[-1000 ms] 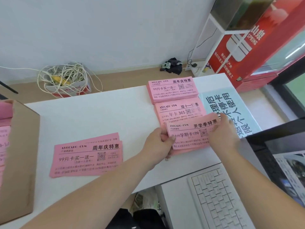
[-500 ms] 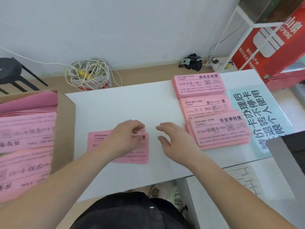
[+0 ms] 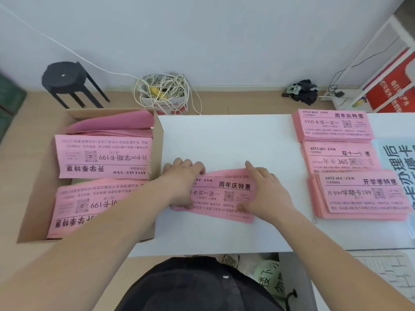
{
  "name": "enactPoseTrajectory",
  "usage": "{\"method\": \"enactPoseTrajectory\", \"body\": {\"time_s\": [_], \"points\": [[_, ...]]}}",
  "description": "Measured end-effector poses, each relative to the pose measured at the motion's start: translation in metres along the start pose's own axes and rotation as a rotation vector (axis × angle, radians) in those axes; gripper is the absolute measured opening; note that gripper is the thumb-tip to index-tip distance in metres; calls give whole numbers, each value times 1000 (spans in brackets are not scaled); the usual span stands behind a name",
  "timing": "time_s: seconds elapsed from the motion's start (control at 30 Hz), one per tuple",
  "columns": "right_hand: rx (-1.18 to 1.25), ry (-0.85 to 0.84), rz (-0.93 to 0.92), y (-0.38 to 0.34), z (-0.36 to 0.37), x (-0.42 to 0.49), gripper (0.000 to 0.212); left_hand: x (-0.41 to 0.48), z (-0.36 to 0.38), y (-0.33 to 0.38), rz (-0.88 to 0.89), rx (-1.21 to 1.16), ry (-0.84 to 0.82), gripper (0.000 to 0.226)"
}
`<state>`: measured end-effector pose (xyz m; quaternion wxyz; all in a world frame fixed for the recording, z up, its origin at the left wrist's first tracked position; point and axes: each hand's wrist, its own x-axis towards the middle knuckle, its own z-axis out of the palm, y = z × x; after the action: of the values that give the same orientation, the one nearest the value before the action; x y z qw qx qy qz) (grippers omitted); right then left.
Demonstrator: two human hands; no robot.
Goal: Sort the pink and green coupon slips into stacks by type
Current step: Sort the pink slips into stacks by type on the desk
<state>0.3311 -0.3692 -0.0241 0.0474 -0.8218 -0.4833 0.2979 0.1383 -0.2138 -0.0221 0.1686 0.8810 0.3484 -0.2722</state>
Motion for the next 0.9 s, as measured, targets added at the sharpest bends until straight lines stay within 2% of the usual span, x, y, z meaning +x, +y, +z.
{"method": "enactPoseTrajectory", "body": {"time_s": [0.07,0.13,0.27,0.33,0.43,0.57,0.67,0.73,0.83,0.9], "points": [[-7,-19,9,-2,-3,3,116,-2,0,0,10,34,9,82],[0,-36,24,-3,-3,5,102,-3,2,0,45,8,40,68],[114,53,50,3,5,7,30,-7,3,-1,95,-144,70,40],[217,91,69,7,4,4,17,-12,-2,-2,90,-218,56,36],[309,131,100,9,-18,-4,17,-20,-14,-1,122,-402,160,29],[329,345,-5,13,-60,-17,21,-20,-33,6,221,-504,445,25],[351,463,-53,20,-71,-19,24,-10,-37,18,285,-534,525,27],[382,460,-41,28,-64,-19,24,-1,-29,23,299,-482,530,23],[448,372,25,40,-44,-18,25,9,-12,19,201,-280,532,13],[502,354,56,43,-39,-13,26,13,-7,13,162,-247,554,13]]}}
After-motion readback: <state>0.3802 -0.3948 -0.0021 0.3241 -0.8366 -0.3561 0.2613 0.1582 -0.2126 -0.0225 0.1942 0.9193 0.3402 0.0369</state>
